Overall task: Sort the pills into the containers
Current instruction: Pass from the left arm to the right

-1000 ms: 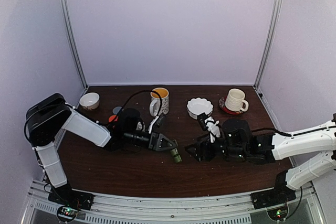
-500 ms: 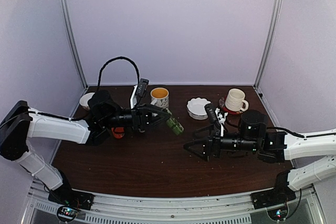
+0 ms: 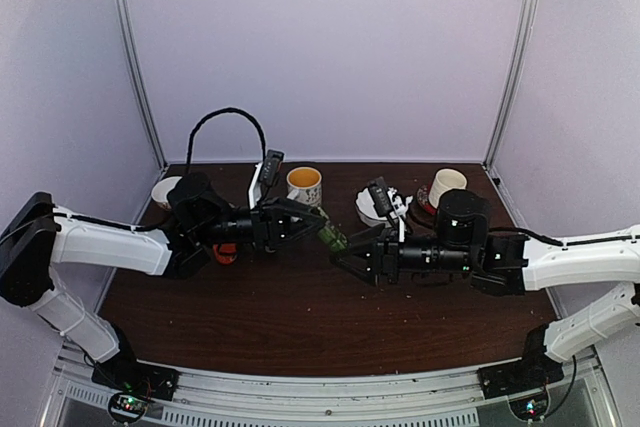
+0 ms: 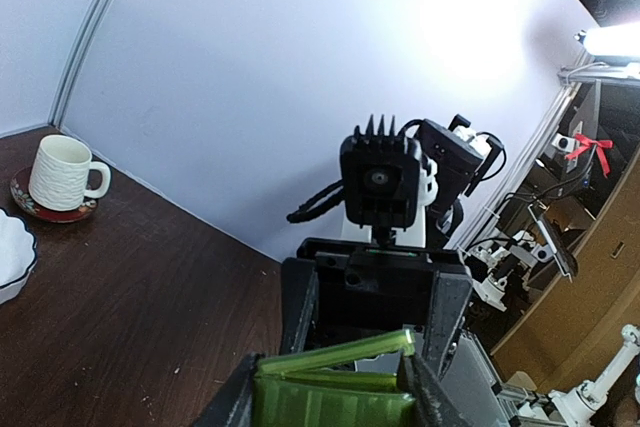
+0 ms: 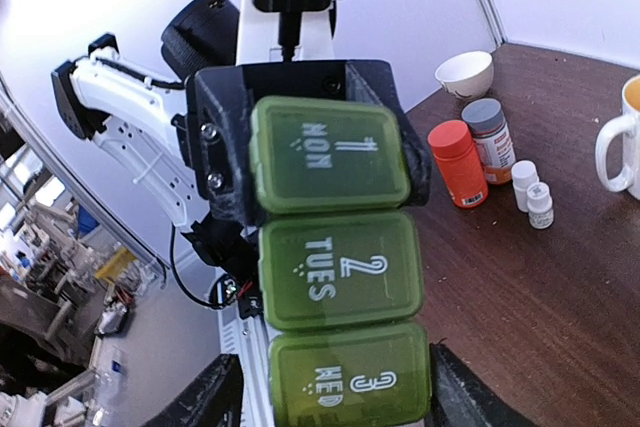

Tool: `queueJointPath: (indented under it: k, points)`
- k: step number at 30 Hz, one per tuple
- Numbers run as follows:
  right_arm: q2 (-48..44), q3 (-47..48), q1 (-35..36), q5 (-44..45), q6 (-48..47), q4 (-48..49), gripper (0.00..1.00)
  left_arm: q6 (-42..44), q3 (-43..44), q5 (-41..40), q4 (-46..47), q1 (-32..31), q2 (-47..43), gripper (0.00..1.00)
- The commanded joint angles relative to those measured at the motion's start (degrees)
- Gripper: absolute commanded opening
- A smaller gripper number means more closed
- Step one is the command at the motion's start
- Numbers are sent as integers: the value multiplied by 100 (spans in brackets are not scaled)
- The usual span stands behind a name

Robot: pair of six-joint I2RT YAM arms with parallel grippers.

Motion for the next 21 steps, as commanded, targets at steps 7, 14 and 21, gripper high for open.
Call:
queueJointPath:
  k: [7,14,21]
  points:
    - [91,238,-23,143,58,38,31,375,-41,-42,-88,-72,-231,25]
    - [45,276,-22,328,-339,-456,24,446,-111,-41,-129,-81,-260,49]
    - [-214,464,112,1070,-1931,-1926,23,595,-278,-59,-263,50,-568,77]
